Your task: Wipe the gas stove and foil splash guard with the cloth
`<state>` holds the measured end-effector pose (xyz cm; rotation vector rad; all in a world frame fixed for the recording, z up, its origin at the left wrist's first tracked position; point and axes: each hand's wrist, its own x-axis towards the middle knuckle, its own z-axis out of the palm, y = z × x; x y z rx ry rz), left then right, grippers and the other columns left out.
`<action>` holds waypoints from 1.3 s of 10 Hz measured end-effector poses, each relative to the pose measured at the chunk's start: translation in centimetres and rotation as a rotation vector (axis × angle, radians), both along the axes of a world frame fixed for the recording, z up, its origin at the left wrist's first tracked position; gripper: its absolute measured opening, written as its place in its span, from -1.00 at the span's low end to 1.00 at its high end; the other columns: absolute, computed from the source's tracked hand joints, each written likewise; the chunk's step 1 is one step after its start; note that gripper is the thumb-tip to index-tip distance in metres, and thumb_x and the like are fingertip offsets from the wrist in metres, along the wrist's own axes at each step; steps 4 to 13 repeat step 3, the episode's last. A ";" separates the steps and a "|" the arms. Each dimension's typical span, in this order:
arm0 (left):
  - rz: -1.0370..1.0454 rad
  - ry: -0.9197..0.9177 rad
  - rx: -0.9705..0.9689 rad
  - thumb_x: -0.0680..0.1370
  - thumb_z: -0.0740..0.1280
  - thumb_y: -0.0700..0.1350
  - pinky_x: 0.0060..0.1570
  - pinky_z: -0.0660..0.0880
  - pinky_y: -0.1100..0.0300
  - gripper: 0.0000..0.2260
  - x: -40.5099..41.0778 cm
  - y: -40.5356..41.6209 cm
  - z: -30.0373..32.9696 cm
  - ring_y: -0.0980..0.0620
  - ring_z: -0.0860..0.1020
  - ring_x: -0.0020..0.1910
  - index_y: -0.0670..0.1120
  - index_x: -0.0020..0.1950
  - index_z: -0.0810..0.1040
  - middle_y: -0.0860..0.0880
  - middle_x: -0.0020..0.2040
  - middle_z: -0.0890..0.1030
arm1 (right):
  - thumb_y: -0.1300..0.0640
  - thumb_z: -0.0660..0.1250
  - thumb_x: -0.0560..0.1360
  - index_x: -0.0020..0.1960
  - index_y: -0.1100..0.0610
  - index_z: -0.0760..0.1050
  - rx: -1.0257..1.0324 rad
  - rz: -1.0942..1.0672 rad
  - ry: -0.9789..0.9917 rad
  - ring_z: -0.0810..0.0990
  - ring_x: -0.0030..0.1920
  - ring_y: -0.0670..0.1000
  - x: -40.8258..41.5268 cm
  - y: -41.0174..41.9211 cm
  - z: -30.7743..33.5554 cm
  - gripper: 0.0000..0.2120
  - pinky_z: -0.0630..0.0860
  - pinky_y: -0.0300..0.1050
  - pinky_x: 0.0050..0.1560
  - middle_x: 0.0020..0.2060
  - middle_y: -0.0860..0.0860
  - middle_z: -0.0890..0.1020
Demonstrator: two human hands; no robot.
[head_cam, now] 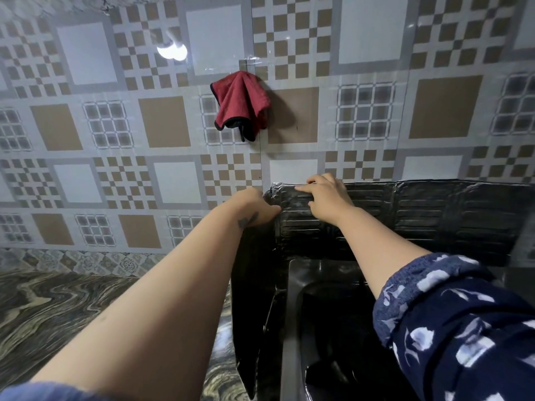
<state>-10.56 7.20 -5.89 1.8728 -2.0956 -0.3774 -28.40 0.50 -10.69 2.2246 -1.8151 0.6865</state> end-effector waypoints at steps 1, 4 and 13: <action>-0.017 -0.072 -0.038 0.59 0.22 0.01 0.20 0.38 0.09 -0.53 -0.1 0.6 0.1 -0.13 0.40 0.34 -0.13 0.45 0.30 -0.15 0.41 0.40 | 0.24 0.26 0.53 0.38 -0.09 0.40 0.029 0.015 -0.023 0.20 0.40 0.06 0.2 1.2 -0.3 -0.54 0.07 0.05 0.43 0.39 -0.01 0.36; -0.118 -0.050 -0.173 0.56 0.23 0.01 0.10 0.44 0.10 -0.59 -0.7 3.5 -0.1 -0.10 0.49 0.23 -0.06 0.39 0.40 -0.11 0.32 0.50 | -0.02 0.30 0.52 0.39 -0.13 0.37 0.287 -0.066 -0.031 0.32 0.41 0.18 0.7 6.8 -1.4 -0.56 0.28 0.10 0.38 0.40 0.07 0.39; -0.118 -0.050 -0.173 0.56 0.23 0.01 0.10 0.44 0.10 -0.59 -0.7 3.5 -0.1 -0.10 0.49 0.23 -0.06 0.39 0.40 -0.11 0.32 0.50 | -0.02 0.30 0.52 0.39 -0.13 0.37 0.287 -0.066 -0.031 0.32 0.41 0.18 0.7 6.8 -1.4 -0.56 0.28 0.10 0.38 0.40 0.07 0.39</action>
